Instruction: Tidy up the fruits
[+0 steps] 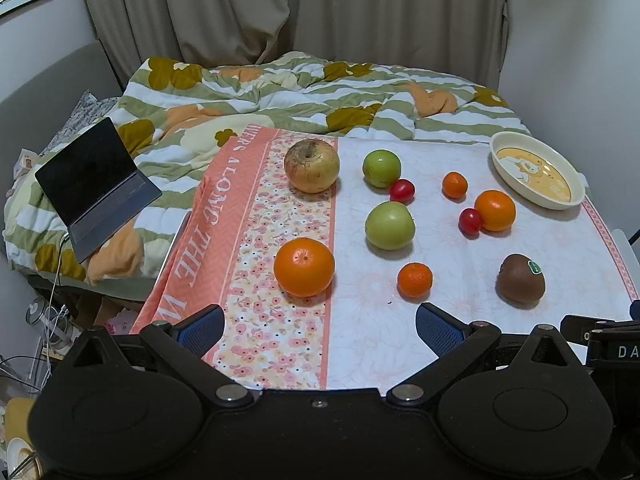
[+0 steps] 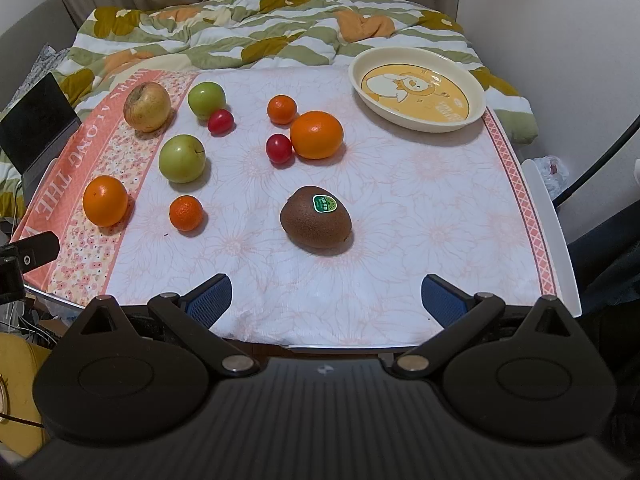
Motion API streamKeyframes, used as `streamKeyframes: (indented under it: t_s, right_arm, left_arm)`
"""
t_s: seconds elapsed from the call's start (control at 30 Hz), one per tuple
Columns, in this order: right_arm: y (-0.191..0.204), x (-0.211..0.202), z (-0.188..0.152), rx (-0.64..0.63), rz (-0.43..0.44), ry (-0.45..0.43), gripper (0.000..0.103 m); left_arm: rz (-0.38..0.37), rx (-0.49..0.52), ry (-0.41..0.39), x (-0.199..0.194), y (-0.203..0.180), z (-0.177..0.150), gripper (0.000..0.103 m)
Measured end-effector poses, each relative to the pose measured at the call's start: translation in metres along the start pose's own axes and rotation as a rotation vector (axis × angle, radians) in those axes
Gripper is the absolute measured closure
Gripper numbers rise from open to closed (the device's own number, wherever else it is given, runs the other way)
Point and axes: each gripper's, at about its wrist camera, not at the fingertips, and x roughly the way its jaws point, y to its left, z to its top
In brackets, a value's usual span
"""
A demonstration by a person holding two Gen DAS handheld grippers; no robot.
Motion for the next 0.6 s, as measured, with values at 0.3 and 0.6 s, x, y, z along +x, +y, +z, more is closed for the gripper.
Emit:
streamKeyframes:
  t_s: [0.3, 0.6]
  right_arm:
    - [0.0038, 0.0028, -0.0035, 0.0, -0.001, 0.001, 0.0]
    - [0.0034, 0.0029, -0.0042, 0.002, 0.001, 0.003, 0.0]
  left_arm:
    - [0.003, 0.0, 0.001, 0.0005, -0.0007, 0.0007, 0.0]
    - [0.008, 0.002, 0.003, 0.0014, -0.0016, 0.0019, 0.0]
